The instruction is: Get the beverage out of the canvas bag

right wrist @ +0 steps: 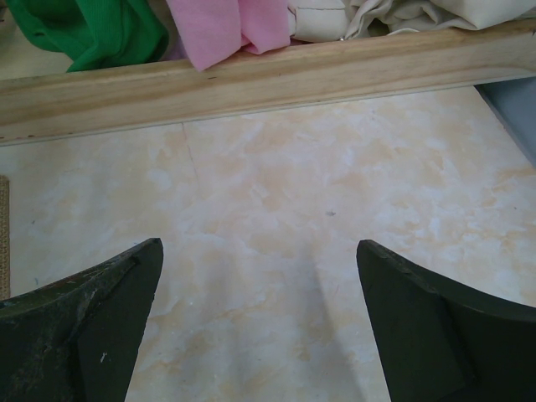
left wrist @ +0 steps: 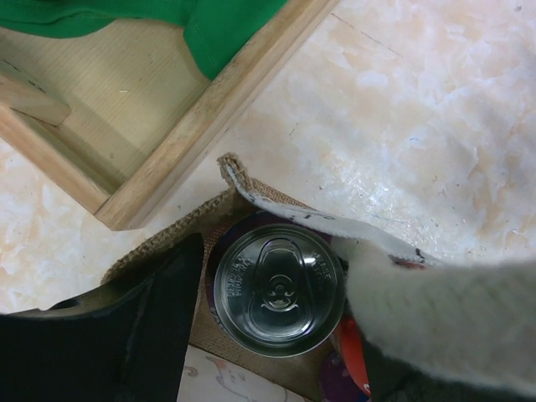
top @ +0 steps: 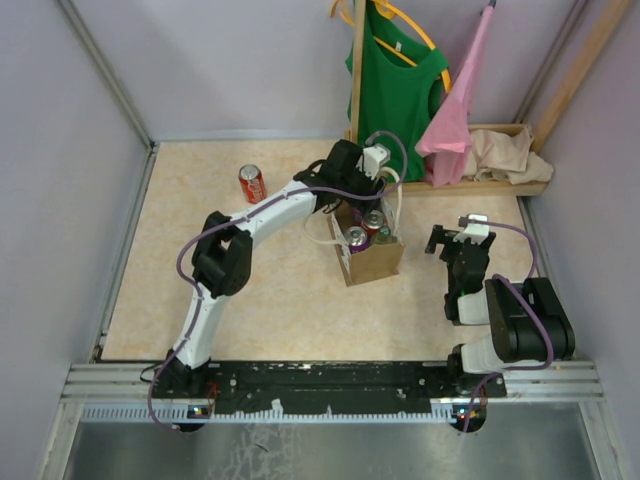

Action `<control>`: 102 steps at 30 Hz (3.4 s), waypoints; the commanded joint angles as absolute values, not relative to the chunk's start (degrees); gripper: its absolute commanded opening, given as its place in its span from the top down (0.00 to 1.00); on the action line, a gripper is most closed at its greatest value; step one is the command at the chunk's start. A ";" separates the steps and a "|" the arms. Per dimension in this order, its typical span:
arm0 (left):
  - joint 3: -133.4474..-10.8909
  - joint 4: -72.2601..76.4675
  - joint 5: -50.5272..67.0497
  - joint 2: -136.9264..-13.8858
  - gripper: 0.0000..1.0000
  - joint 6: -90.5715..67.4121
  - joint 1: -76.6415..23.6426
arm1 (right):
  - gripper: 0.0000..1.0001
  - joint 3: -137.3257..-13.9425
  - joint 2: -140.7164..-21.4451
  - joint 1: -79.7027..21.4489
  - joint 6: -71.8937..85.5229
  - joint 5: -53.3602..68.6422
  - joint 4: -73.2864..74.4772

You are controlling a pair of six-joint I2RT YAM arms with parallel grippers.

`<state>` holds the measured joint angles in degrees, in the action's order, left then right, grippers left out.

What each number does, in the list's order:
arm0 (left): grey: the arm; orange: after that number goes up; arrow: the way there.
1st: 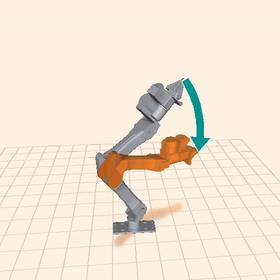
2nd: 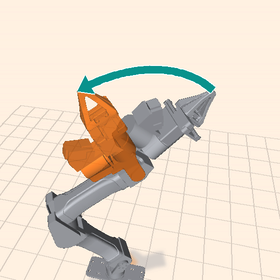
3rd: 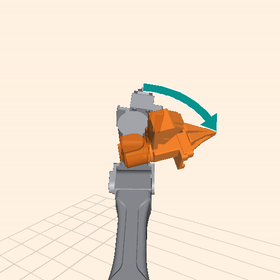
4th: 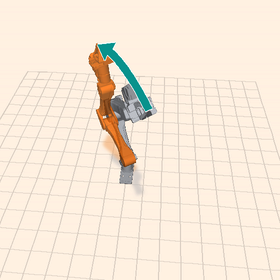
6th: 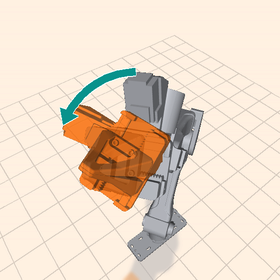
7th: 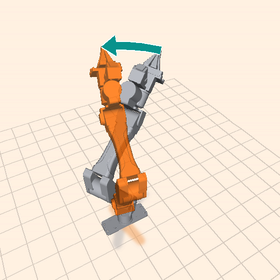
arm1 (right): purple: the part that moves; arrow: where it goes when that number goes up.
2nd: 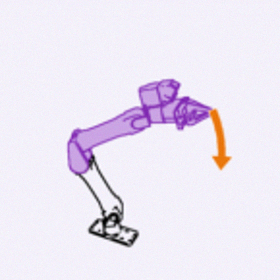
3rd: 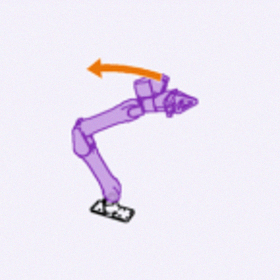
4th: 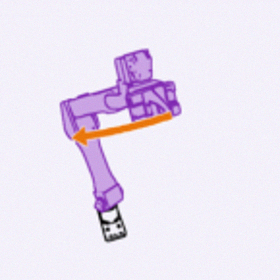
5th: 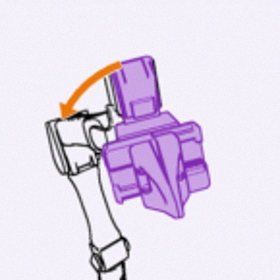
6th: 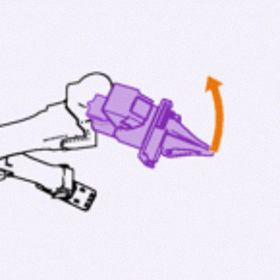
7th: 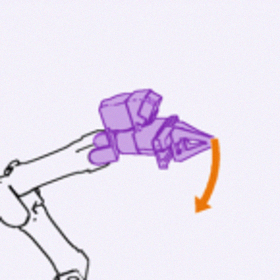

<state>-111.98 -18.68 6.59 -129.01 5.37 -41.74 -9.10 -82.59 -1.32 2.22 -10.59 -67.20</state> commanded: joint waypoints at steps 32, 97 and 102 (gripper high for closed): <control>-109.15 -37.79 1.96 -135.55 0.29 7.05 -40.87 | 0.01 -10.28 -82.61 -1.23 2.68 -10.57 -69.66; -126.68 -26.78 12.93 -116.31 1.00 10.07 -21.12 | 0.01 -10.33 -82.62 -1.23 2.67 -10.60 -69.65; -125.79 -28.05 13.10 -119.31 1.00 10.00 -19.98 | 0.01 -10.29 -82.61 -1.21 2.71 -10.61 -69.70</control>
